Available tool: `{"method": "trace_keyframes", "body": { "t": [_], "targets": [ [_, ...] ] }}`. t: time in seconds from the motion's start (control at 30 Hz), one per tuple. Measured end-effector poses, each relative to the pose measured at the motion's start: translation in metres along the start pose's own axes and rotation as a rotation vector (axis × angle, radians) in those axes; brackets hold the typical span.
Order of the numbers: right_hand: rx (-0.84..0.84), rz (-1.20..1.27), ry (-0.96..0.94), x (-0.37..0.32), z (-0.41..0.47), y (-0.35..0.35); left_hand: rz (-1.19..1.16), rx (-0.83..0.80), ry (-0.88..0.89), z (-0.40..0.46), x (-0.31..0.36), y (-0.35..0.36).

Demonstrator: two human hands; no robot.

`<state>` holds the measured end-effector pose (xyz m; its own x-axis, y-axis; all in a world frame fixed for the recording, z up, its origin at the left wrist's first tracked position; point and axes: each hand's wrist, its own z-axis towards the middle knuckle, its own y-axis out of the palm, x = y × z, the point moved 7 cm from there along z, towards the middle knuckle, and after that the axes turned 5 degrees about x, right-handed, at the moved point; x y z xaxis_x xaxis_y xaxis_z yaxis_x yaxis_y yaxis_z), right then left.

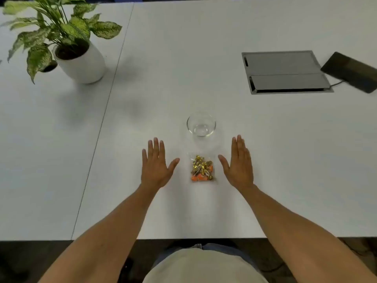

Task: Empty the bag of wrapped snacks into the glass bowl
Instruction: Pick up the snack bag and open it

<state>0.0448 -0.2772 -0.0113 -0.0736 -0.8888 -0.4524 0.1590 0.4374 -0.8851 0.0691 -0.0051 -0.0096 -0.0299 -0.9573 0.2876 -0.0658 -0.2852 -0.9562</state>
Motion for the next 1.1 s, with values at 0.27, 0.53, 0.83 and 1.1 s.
{"method": "trace_keyframes", "body": {
  "t": [0.27, 0.53, 0.83, 1.1],
  "targets": [
    [-0.264, 0.384, 0.285, 0.004, -0.040, 0.051, -0.149, -0.243, -0.084, -0.032, 0.016, 0.061],
    [-0.213, 0.515, 0.293, -0.005, -0.035, 0.059, -0.308, -0.316, -0.008, -0.046, 0.051, 0.080],
    [-0.409, 0.872, 0.838, 0.008, -0.033, 0.088, -0.396, -0.327, -0.036, -0.029, 0.058, 0.066],
    [-0.403, 0.817, 0.642, -0.006, -0.022, 0.067, -0.445, -0.247, -0.252, -0.029, 0.039, 0.055]
  ]
}}
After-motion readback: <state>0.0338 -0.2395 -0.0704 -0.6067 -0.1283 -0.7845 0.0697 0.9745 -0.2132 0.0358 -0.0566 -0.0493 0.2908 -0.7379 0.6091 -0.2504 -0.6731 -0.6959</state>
